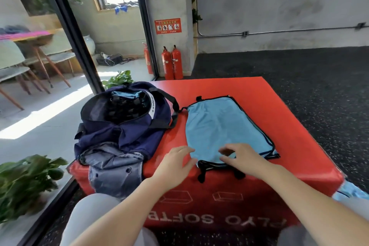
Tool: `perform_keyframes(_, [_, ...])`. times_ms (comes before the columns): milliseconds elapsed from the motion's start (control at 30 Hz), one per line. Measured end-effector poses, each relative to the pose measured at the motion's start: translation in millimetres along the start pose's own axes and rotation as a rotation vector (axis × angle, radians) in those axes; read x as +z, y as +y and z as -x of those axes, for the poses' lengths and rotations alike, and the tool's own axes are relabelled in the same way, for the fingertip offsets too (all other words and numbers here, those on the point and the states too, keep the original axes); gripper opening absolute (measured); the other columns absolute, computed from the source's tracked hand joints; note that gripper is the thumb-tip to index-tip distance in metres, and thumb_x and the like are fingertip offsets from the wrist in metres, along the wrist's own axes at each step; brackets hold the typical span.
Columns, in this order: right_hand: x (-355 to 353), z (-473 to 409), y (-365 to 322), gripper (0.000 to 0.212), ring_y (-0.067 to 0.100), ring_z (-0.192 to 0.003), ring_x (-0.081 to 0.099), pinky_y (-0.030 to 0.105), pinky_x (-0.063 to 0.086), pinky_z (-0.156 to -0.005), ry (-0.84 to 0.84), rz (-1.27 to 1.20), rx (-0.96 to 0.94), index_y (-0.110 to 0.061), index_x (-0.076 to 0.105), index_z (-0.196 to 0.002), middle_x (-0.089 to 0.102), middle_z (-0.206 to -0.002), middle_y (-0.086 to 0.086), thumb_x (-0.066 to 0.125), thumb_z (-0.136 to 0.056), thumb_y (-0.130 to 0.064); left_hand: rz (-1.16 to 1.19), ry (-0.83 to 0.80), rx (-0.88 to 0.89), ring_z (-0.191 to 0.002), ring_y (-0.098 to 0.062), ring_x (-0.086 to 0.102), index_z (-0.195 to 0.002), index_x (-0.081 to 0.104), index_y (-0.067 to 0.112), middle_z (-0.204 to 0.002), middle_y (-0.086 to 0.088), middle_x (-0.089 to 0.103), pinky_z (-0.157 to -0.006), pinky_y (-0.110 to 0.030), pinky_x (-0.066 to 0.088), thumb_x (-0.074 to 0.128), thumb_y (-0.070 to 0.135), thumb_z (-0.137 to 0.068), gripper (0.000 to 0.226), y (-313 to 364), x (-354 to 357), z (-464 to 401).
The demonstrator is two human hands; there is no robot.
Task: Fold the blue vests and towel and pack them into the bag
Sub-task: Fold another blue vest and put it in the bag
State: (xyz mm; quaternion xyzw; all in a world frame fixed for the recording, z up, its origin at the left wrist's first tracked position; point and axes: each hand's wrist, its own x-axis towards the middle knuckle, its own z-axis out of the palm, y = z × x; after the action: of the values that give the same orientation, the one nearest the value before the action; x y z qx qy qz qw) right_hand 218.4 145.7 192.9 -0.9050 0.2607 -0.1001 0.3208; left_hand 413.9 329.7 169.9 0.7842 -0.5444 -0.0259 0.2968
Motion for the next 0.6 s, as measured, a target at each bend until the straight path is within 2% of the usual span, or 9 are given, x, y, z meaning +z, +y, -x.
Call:
perform_keyframes(67, [-15,5,26,0.027,0.001,-0.104,0.062,0.019,0.045,-0.092,0.03,0.114,0.047,-0.024,0.071,-0.117,0.069,-0.112,-0.013,0.069,-0.093,-0.035,0.031,-0.016,0.016,-0.128,-0.012,0.05,-0.129,0.064,0.027,-0.13,0.009,0.063,-0.109,-0.034,0.039,0.064,0.046,-0.094,0.039,9,6,3])
perform_keyframes(167, [-36,20,61,0.027,0.011,-0.108,0.064,0.025,0.046,-0.088,0.054,0.28,0.084,-0.023,0.071,-0.116,0.069,-0.113,-0.009,0.066,-0.095,-0.038,-0.01,-0.085,0.063,-0.126,-0.012,0.05,-0.13,0.063,0.028,-0.129,0.01,0.063,-0.107,-0.039,0.04,0.062,0.05,-0.093,0.043,19,16,2])
perform_keyframes(267, [-49,35,87,0.029,0.011,-0.105,0.063,0.03,0.049,-0.089,0.066,0.317,0.09,-0.028,0.069,-0.113,0.065,-0.107,-0.014,0.064,-0.093,-0.048,-0.072,-0.105,0.066,-0.12,-0.014,0.052,-0.129,0.064,0.027,-0.122,0.009,0.066,-0.103,-0.039,0.042,0.059,0.047,-0.095,0.04,27,23,-2])
perform_keyframes(400, [-52,51,95,0.046,0.004,-0.107,0.059,0.024,0.045,-0.094,0.076,0.271,0.074,-0.03,0.067,-0.119,0.062,-0.113,-0.017,0.064,-0.086,-0.061,-0.139,-0.132,0.057,-0.11,-0.017,0.056,-0.118,0.07,0.026,-0.106,0.006,0.068,-0.094,-0.035,0.044,0.062,0.042,-0.095,0.029,23,25,-2])
perform_keyframes(500, [-50,62,93,0.063,0.001,-0.115,0.054,0.024,0.042,-0.101,0.02,0.243,0.077,-0.032,0.065,-0.126,0.059,-0.122,-0.019,0.069,-0.076,-0.07,-0.127,-0.153,0.044,-0.105,-0.015,0.057,-0.108,0.074,0.025,-0.101,0.006,0.068,-0.089,-0.035,0.047,0.067,0.04,-0.092,0.023,12,19,4])
perform_keyframes(600, [-46,68,95,0.066,-0.001,-0.12,0.047,0.019,0.033,-0.106,-0.016,0.249,0.065,-0.033,0.065,-0.13,0.053,-0.127,-0.022,0.077,-0.073,-0.064,-0.084,-0.186,0.034,-0.101,-0.008,0.056,-0.106,0.074,0.025,-0.098,0.011,0.066,-0.088,-0.029,0.047,0.076,0.041,-0.084,0.027,1,11,12])
